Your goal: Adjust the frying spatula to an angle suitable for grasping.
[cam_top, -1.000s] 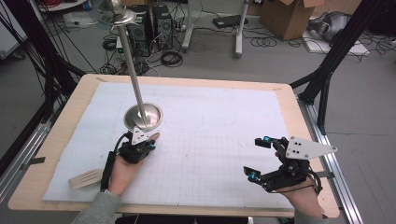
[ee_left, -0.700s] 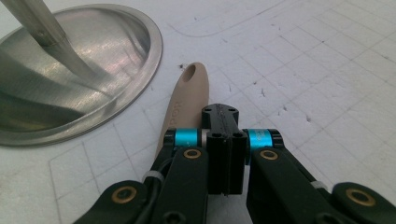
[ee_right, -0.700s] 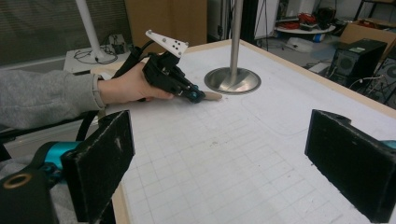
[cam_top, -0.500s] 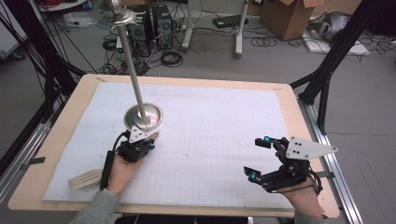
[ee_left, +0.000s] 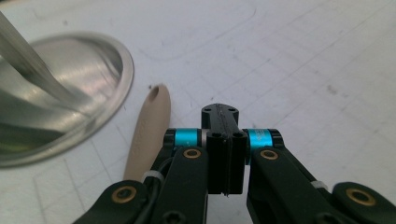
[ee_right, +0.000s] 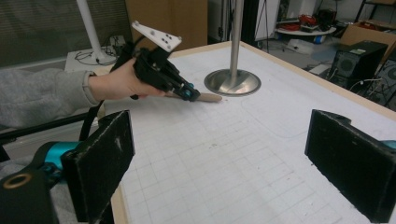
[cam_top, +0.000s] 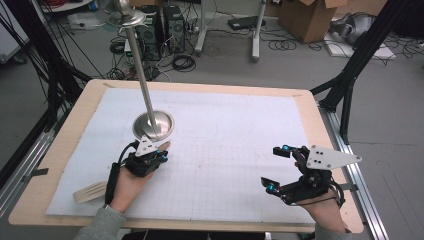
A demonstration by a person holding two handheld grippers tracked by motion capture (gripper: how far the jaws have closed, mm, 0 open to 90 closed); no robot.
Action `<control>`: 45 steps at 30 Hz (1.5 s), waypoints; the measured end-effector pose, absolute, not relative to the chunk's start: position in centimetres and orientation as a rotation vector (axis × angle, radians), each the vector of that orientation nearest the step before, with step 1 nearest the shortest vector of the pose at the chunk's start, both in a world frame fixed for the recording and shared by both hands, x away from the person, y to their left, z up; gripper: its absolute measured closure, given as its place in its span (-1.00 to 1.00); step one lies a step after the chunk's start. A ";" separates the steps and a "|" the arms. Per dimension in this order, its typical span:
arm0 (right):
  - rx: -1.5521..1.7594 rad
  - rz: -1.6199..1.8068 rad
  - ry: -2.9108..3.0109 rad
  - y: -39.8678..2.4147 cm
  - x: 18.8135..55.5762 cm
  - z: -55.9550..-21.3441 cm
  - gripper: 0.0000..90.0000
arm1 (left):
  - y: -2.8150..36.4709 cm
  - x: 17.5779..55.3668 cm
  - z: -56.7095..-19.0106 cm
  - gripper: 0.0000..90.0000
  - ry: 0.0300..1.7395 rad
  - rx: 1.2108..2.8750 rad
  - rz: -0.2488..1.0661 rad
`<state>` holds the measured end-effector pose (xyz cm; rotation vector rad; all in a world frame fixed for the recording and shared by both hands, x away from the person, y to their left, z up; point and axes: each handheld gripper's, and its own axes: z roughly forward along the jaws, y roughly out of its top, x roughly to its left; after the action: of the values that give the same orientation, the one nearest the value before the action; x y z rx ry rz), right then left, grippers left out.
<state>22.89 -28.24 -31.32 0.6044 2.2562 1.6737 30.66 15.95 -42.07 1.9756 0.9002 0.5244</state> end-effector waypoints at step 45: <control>0.527 1.697 2.327 -25.6 25.1 -31.4 -0.84 | 25.8 29.6 -41.7 0.99 1.029 2.005 0.429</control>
<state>25.06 -25.60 -31.43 0.5274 2.3272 1.6967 29.62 25.82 -41.72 2.0049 1.0294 0.4288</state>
